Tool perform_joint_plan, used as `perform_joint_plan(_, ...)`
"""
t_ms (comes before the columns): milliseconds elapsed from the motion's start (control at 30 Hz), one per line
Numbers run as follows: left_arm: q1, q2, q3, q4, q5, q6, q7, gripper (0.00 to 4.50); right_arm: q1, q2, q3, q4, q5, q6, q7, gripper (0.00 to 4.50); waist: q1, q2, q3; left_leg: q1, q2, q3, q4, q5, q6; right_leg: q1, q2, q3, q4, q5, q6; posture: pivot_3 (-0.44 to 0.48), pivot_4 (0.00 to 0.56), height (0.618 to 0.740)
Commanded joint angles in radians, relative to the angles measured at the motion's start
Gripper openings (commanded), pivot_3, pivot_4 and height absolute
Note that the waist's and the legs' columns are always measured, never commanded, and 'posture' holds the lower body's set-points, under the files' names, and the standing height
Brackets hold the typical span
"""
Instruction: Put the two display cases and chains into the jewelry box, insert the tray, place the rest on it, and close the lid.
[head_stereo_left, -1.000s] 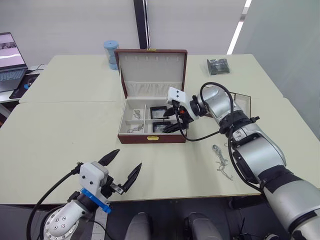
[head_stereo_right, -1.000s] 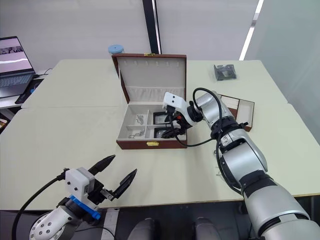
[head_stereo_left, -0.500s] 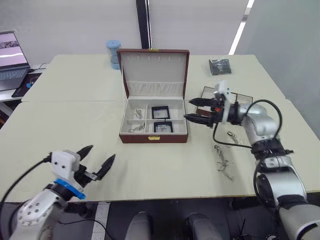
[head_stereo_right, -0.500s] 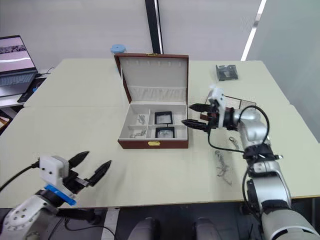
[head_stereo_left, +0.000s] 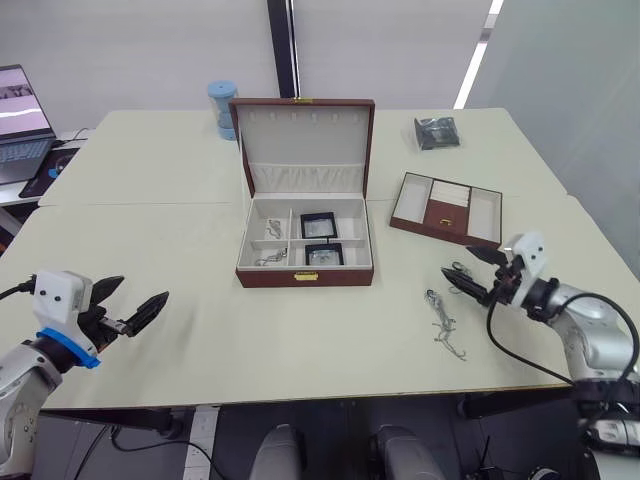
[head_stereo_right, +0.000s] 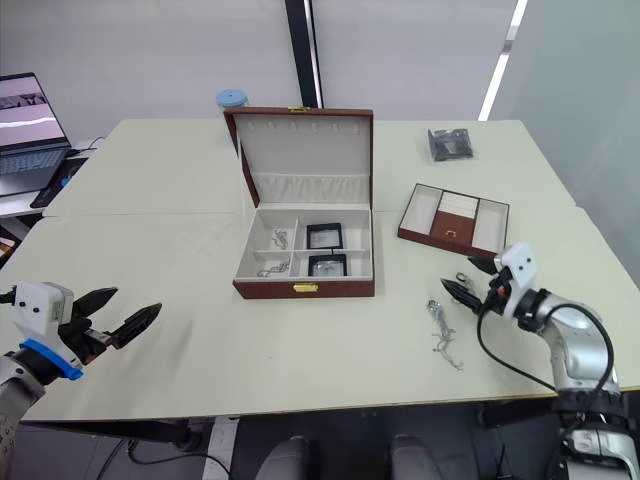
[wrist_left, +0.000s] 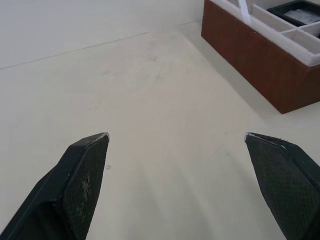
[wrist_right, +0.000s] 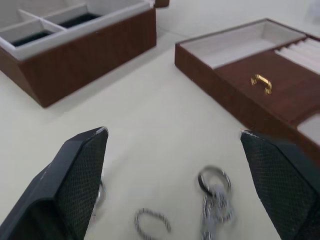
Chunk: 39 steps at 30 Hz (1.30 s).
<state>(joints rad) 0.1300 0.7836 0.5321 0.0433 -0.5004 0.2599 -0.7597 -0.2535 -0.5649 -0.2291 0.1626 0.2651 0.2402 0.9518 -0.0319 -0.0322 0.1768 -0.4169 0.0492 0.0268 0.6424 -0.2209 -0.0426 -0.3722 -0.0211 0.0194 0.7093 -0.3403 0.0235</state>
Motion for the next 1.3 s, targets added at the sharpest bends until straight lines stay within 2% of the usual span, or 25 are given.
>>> perform_joint_plan(33, -0.033, 0.034, 0.047, 0.054, 0.019, -0.038, -0.016, 4.5, 0.04, -0.045, -0.076, -0.046, 0.043, 0.005, -0.03, 4.46, 0.0, 0.0, 0.0, 0.0, 0.0, 0.0, 0.0, 0.0, 0.0, 0.0, 0.0, 0.0, 0.0, 0.0, 0.0, 0.0, 0.15, 0.74)
perform_joint_plan(233, -0.055, 0.035, 0.053, 0.095, 0.035, -0.053, -0.014, 4.5, 0.109, -0.094, -0.113, -0.01, 0.057, 0.003, -0.049, 4.46, -0.001, 0.0, 0.0, 0.0, 0.0, 0.0, 0.0, 0.0, 0.0, 0.0, 0.0, 0.0, 0.0, 0.0, 0.0, 0.0, 0.15, 0.74)
perform_joint_plan(467, -0.043, 0.016, 0.063, 0.096, 0.04, -0.062, 0.004, 4.5, 0.146, -0.099, -0.138, 0.028, 0.043, -0.048, -0.086, 4.46, -0.001, 0.0, 0.0, 0.0, 0.0, 0.0, 0.0, 0.0, 0.0, 0.0, 0.0, 0.0, 0.0, 0.0, 0.0, 0.0, 0.15, 0.74)
perform_joint_plan(1300, -0.023, -0.007, 0.058, 0.052, 0.03, -0.052, 0.035, 4.5, 0.091, -0.121, -0.112, 0.079, 0.05, -0.073, -0.072, 4.46, 0.0, 0.0, 0.0, 0.0, 0.0, 0.0, 0.0, 0.0, 0.0, 0.0, 0.0, 0.0, 0.0, 0.0, 0.0, 0.0, 0.15, 0.74)
